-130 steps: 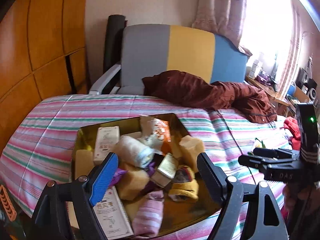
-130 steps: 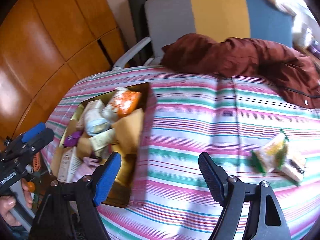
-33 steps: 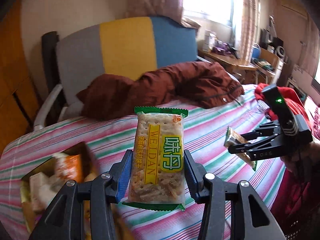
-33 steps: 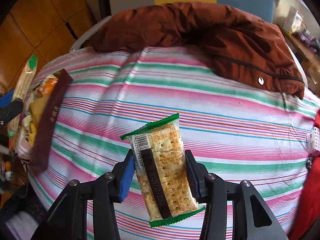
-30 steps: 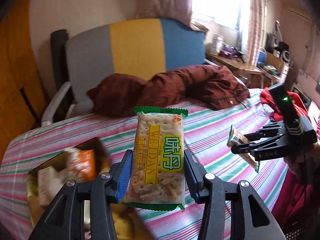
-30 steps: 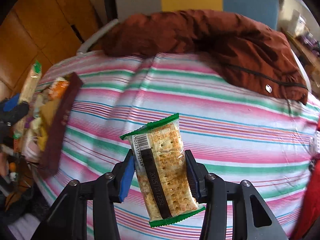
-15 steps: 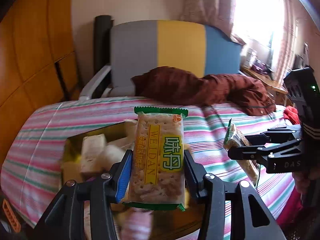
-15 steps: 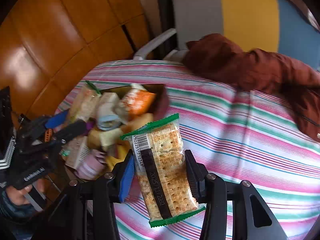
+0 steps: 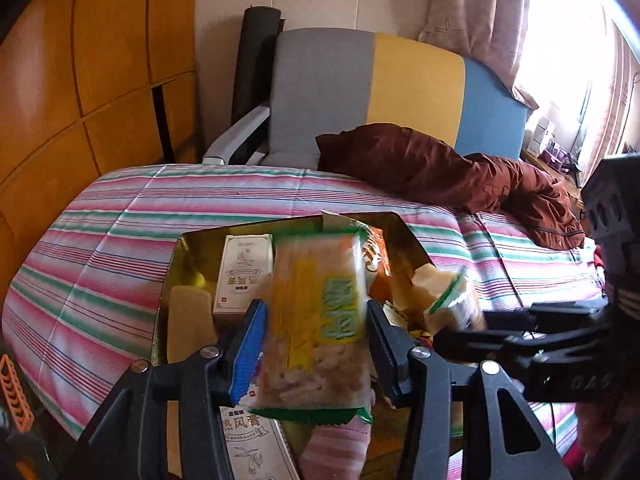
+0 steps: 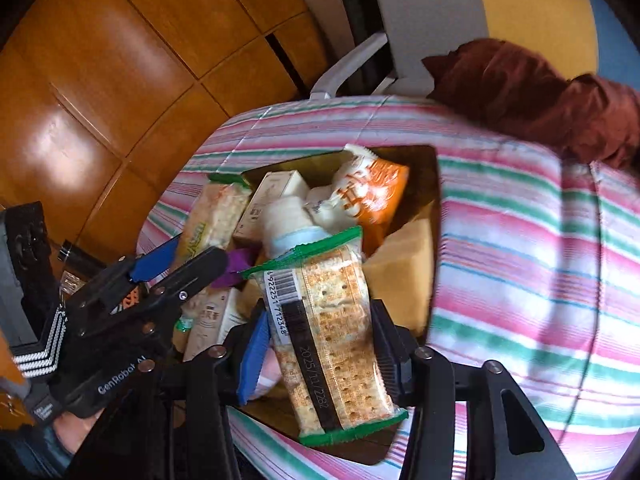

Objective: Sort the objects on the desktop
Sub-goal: 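Carry both cracker packs over the gold tray and release them, then withdraw both open grippers from the tray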

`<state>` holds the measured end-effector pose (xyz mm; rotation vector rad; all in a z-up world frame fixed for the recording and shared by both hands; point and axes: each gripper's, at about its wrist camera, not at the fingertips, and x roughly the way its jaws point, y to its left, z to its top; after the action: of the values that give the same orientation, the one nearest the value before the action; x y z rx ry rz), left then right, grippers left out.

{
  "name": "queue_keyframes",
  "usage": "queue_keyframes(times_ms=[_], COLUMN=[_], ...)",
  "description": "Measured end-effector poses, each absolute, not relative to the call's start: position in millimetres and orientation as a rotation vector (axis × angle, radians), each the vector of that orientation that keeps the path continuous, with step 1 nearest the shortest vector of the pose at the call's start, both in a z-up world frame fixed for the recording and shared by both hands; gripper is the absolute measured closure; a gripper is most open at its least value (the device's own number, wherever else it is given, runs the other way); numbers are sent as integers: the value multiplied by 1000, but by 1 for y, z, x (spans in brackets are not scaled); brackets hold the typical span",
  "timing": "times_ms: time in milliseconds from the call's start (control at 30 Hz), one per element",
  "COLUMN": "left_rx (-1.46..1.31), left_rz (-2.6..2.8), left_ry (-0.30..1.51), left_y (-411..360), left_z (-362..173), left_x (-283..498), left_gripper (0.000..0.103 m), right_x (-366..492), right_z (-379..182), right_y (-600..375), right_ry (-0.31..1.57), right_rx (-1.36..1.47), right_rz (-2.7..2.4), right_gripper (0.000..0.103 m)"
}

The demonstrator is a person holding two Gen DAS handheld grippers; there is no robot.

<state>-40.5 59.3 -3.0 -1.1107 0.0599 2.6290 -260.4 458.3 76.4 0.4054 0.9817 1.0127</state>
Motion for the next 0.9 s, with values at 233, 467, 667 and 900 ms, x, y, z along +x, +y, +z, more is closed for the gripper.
queue_keyframes(times_ms=[233,467,667,900], left_rx=[-1090,-1075,-1059,-1035], left_rz=[2677,2718,2759,2809], left_ry=[75,75,86,104], left_y=[55,50,49,49], left_z=[3,11,20,34], left_x=[-38,-30,-19,-5], left_gripper=[30,24,24,24], right_x=[-267,-280,-299,-310], right_z=[68,79,93,91], right_y=[472,459,444,444], right_ry=[1004,921,805,783], right_rx=[416,419,368,341], right_rz=[1026,970,858,821], right_gripper=[52,47,35,30])
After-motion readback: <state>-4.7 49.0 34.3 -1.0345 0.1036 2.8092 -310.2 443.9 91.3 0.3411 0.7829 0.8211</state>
